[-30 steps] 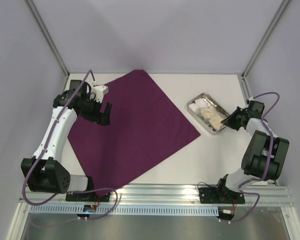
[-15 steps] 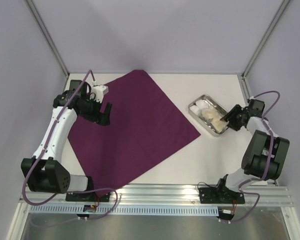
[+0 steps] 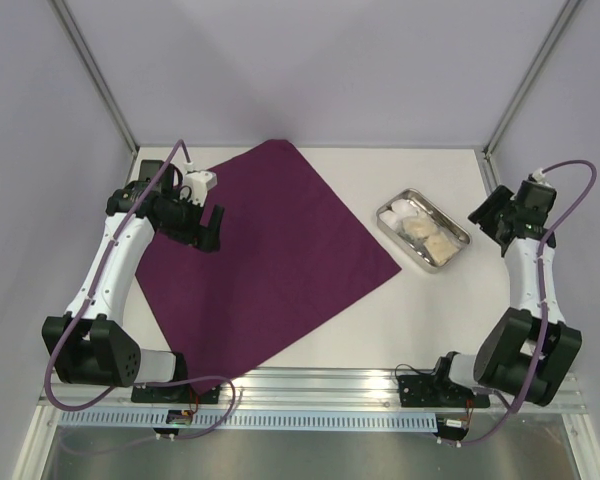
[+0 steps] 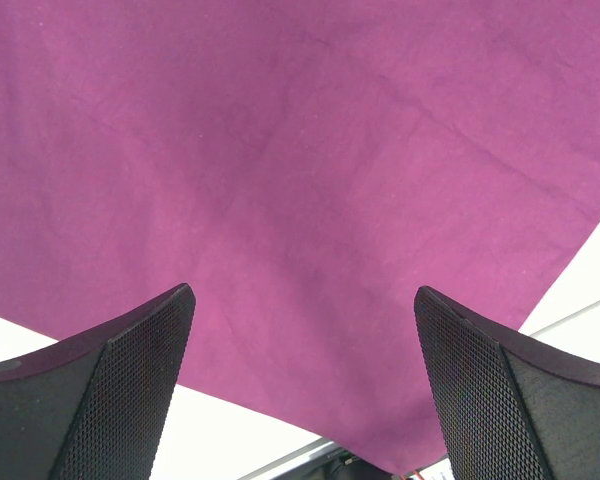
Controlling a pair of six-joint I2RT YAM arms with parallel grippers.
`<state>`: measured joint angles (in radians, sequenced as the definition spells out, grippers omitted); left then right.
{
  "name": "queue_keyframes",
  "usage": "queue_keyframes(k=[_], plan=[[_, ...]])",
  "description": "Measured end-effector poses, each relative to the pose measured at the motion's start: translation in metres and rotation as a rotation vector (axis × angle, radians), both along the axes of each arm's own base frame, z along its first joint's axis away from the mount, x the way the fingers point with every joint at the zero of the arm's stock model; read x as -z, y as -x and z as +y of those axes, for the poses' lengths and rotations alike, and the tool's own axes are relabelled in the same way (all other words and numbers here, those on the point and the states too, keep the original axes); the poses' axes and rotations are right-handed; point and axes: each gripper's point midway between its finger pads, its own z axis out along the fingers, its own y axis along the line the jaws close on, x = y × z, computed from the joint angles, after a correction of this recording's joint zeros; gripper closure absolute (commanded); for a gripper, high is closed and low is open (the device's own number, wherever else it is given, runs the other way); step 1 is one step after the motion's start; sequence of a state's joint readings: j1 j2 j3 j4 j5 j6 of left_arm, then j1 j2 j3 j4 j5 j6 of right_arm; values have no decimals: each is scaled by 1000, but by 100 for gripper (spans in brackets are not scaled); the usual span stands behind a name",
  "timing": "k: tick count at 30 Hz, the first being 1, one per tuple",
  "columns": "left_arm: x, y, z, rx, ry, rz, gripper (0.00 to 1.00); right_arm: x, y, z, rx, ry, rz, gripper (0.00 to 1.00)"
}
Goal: Prepare the surgical pack
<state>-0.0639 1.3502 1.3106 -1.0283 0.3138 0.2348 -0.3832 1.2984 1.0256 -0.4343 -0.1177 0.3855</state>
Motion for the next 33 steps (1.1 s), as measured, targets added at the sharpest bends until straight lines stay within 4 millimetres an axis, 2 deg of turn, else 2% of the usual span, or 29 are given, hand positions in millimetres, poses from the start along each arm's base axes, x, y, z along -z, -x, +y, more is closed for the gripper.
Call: queue_keyframes(k=[1, 2, 5, 6, 8, 11, 13, 15, 18, 21, 25, 33], plan=[[0, 0, 0, 0, 1, 0, 0, 5, 0, -1, -4, 0, 18, 46], [0, 0, 0, 1, 1, 0, 0, 12, -1, -1, -15, -1, 42, 55], [0, 0, -1, 3, 3, 1, 0, 28, -10, 6, -101, 22, 127, 58], [0, 0, -1, 5, 2, 0, 0, 29, -14, 14, -147, 47, 141, 57], [0, 1, -1, 7, 5, 1, 0, 30, -22, 48, -296, 138, 162, 56], [0, 1, -3, 12, 15, 4, 0, 35, -23, 119, -577, 304, 186, 57], [1, 1, -5, 17, 23, 12, 0, 45, -18, 147, -705, 369, 219, 57], [3, 2, -6, 21, 32, 20, 0, 62, -12, 144, -748, 413, 300, 54], [3, 3, -8, 26, 38, 28, 0, 91, -5, 125, -758, 459, 432, 53], [4, 5, -8, 30, 40, 34, 0, 112, 4, 113, -790, 486, 533, 58], [4, 7, -8, 33, 39, 43, 0, 112, 2, 117, -839, 499, 533, 66], [6, 7, -8, 38, 39, 50, 0, 110, 5, 120, -866, 520, 550, 66]])
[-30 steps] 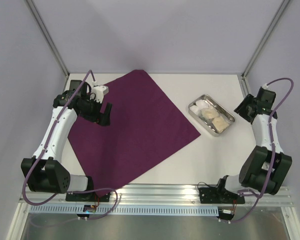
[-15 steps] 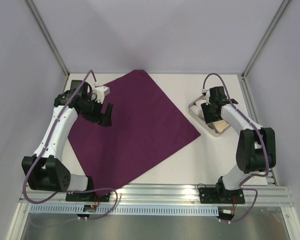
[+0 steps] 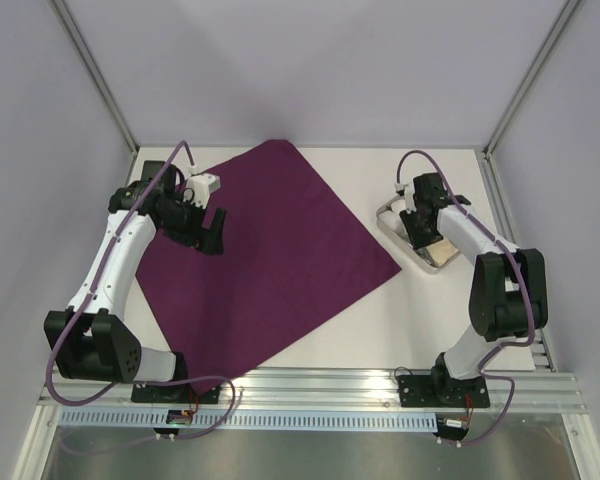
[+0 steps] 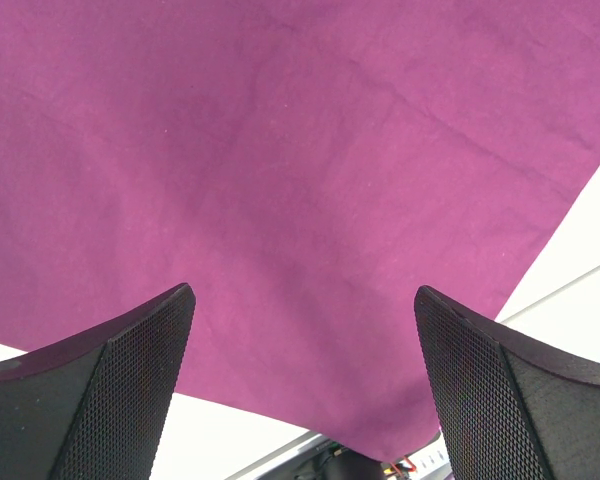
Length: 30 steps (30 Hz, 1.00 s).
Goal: Prepare the surgical pack
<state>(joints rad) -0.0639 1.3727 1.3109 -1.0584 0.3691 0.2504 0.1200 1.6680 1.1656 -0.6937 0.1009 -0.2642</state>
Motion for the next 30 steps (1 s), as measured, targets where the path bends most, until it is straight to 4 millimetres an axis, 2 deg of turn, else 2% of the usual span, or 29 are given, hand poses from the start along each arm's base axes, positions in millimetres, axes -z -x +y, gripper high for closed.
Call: queue_keyframes(k=[9, 12, 18, 30], plan=[[0, 0, 0, 2, -1, -1, 0, -2, 0, 14, -59, -31, -3, 66], [0, 0, 0, 4, -2, -1, 0, 3, 1, 14, -67, -31, 16, 67], [0, 0, 0, 9, -3, -3, 0, 18, 3, 14, -89, -18, 61, 80], [1, 0, -1, 22, -1, -2, 0, 32, -1, 17, -131, 14, 74, 80]])
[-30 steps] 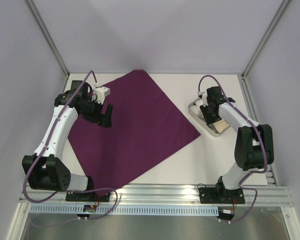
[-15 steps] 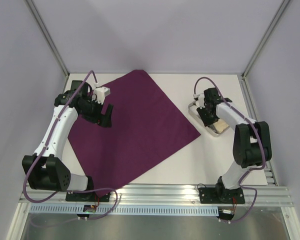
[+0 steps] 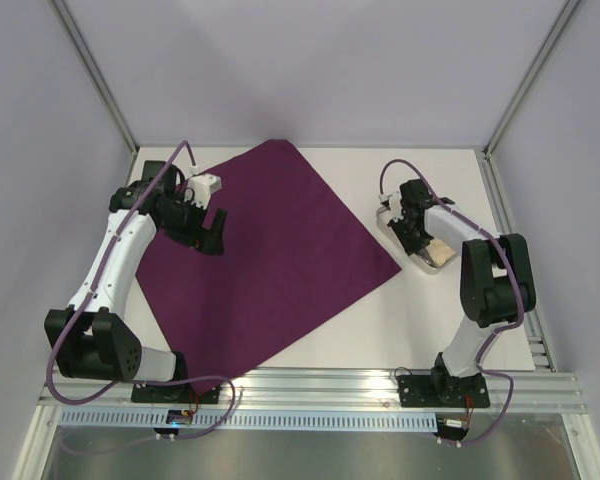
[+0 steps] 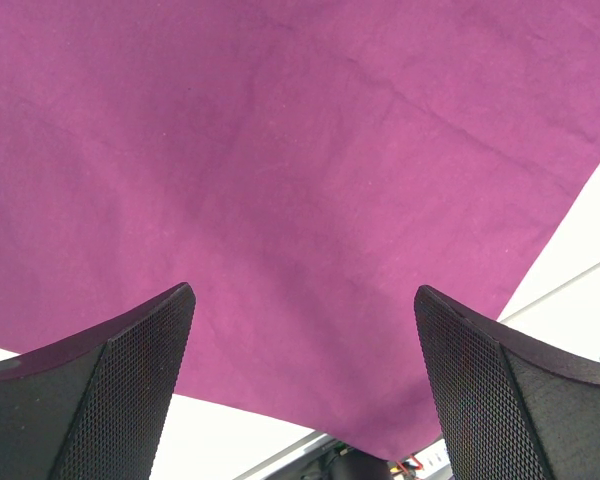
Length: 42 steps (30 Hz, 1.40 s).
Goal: Prepare the surgical pack
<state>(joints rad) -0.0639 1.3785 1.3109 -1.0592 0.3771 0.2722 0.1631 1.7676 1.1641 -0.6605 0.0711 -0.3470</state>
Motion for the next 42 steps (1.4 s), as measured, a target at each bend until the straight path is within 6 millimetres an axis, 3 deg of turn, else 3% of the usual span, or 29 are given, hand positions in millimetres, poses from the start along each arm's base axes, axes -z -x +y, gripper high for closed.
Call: queue_keyframes(k=[5, 18, 30, 42], plan=[[0, 0, 0, 3, -1, -1, 0, 4, 0, -1, -3, 10, 7, 82], [0, 1, -1, 8, 2, 3, 0, 6, -7, -2, -26, 26, -16, 99], [0, 2, -1, 8, 2, 4, 0, -1, -10, -2, -69, 49, -44, 99], [0, -1, 1, 3, -7, 3, 0, -7, -15, 20, -175, 110, -83, 100]])
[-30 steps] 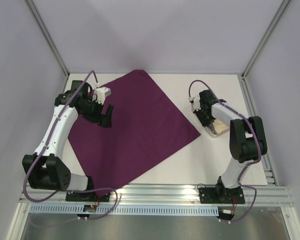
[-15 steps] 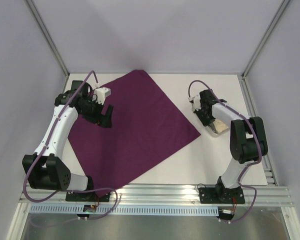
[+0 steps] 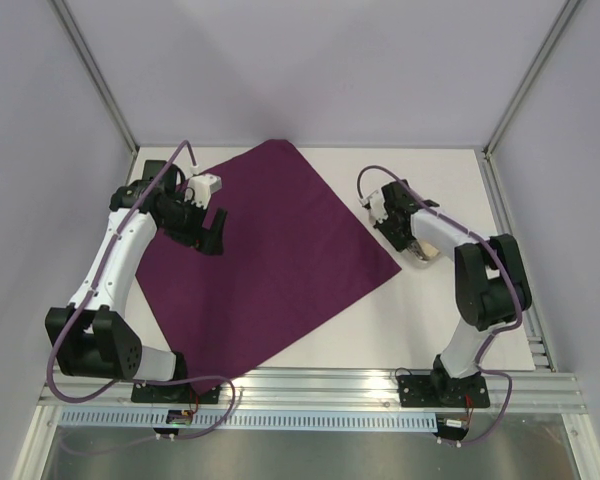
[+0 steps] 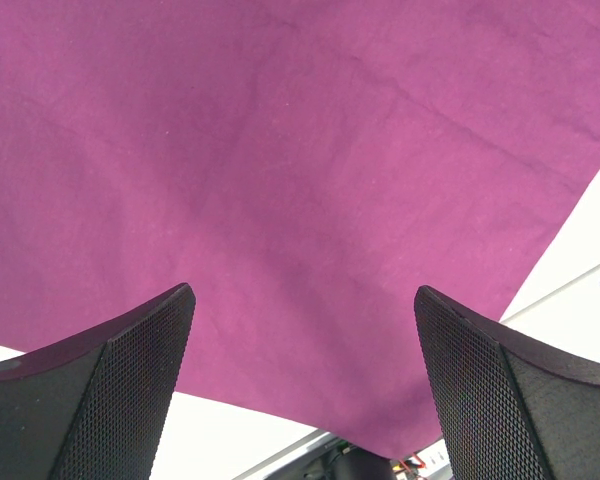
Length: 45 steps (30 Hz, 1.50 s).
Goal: Prepare the surgical pack
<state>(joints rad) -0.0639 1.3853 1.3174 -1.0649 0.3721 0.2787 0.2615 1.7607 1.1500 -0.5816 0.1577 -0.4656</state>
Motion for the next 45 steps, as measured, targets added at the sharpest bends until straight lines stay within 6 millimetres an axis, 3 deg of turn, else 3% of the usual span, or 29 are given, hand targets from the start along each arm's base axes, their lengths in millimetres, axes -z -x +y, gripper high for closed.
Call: queue_keyframes(k=[15, 29, 36, 41, 45], plan=[[10, -10, 6, -16, -35, 5, 0, -21, -36, 30, -45, 28, -129, 100], [12, -14, 8, -22, -42, 1, 0, -5, -52, 45, -60, -14, -99, 98], [12, -15, 9, -27, -41, 0, 0, -3, -76, 53, -52, -28, -114, 87], [12, -15, 9, -28, -41, 1, 0, 19, -70, 53, -49, -32, -56, 77], [13, -15, 9, -27, -42, 5, 0, 23, -73, 56, -46, -52, -39, 85]])
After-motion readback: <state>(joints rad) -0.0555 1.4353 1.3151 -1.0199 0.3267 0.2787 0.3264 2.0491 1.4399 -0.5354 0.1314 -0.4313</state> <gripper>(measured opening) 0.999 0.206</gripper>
